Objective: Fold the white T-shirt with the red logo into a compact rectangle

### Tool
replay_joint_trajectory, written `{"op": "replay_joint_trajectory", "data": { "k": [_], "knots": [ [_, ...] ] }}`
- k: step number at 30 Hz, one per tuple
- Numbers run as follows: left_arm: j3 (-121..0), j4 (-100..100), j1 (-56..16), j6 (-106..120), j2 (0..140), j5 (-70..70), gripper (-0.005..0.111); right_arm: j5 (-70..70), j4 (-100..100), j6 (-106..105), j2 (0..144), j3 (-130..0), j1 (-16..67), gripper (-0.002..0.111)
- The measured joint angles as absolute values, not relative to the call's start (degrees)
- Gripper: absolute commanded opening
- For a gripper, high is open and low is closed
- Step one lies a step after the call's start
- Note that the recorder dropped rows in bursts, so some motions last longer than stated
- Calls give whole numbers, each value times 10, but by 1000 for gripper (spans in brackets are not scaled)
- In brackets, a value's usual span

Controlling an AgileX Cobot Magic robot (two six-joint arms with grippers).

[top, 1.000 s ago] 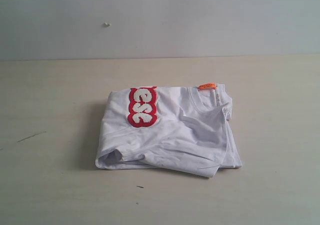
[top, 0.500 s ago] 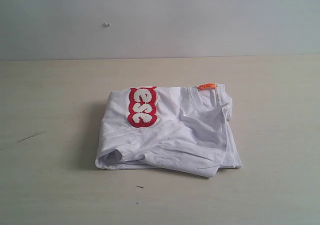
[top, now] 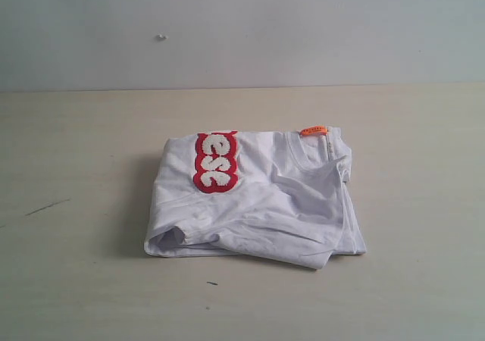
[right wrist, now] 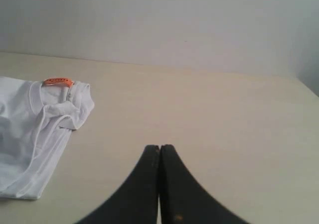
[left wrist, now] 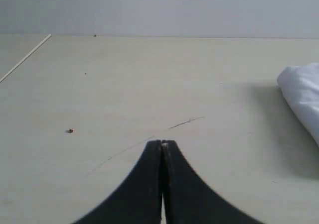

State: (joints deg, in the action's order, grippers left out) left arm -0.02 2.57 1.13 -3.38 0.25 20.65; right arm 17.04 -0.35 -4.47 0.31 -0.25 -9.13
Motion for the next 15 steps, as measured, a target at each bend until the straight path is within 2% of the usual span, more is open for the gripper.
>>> {"op": "replay_joint_trajectory", "data": {
  "k": [15],
  "knots": [
    [0,26,11,-34,3,206,0,172,5,-44,3,-2,-91,0]
  ]
}}
